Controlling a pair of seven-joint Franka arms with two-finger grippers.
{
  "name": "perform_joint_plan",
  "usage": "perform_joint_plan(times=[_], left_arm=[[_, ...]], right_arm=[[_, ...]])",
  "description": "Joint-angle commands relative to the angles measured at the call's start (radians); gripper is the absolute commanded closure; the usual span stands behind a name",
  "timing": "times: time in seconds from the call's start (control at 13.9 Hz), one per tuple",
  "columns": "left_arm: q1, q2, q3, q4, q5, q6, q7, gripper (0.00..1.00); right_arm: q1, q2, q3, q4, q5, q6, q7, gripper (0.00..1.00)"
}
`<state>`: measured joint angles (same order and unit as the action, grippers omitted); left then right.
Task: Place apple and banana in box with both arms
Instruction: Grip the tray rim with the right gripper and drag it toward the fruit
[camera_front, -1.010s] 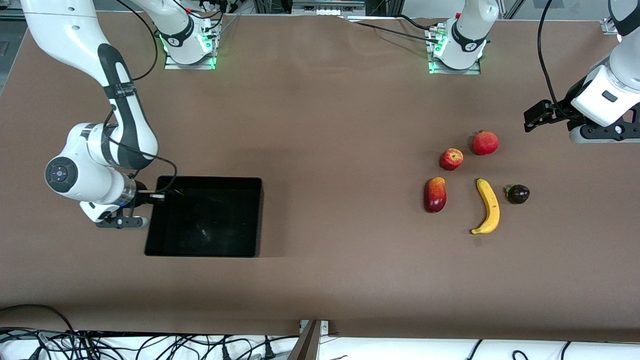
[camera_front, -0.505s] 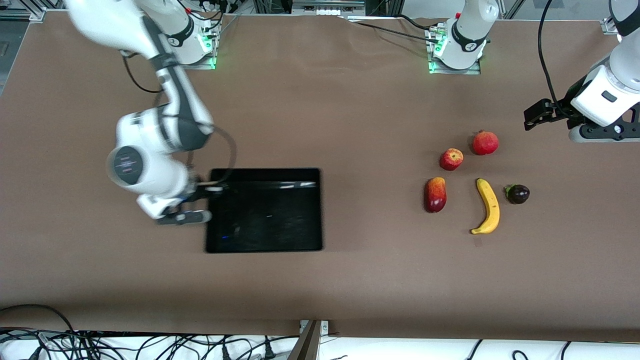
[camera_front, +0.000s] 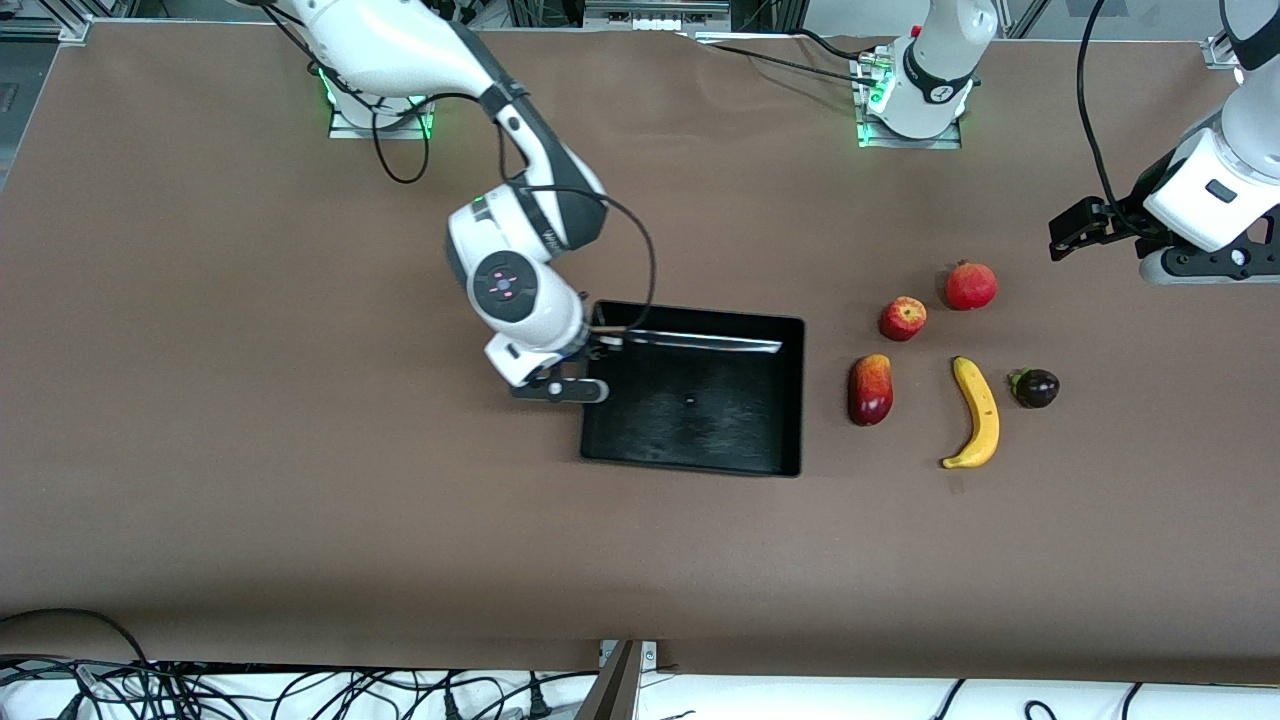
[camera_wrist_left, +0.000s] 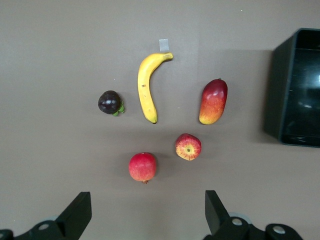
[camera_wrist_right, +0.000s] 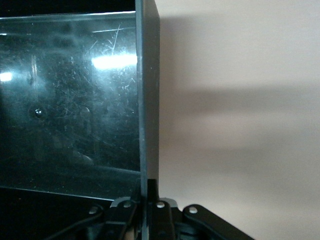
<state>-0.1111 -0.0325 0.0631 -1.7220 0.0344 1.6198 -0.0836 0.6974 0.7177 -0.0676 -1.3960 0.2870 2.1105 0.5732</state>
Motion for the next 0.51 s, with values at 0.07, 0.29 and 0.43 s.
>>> perform_joint_plan(times=[0.07,0.29,0.43], left_arm=[[0.002,0.019,-0.002,0.018,-0.018,-0.026,0.015,0.00],[-0.015,0.055,-0.008,0.010,-0.018,-0.058,0.015,0.00],[-0.013,0.078,-0.016,-0.007,-0.014,-0.105,0.027,0.00]], right_arm=[[0.054,0.042,-0.011,0.046,0.031,0.066,0.051,1.00],[0.070,0.069,-0.011,0.046,0.020,0.097,0.039,1.00],[0.070,0.075,-0.011,0.046,-0.009,0.098,-0.004,1.00]])
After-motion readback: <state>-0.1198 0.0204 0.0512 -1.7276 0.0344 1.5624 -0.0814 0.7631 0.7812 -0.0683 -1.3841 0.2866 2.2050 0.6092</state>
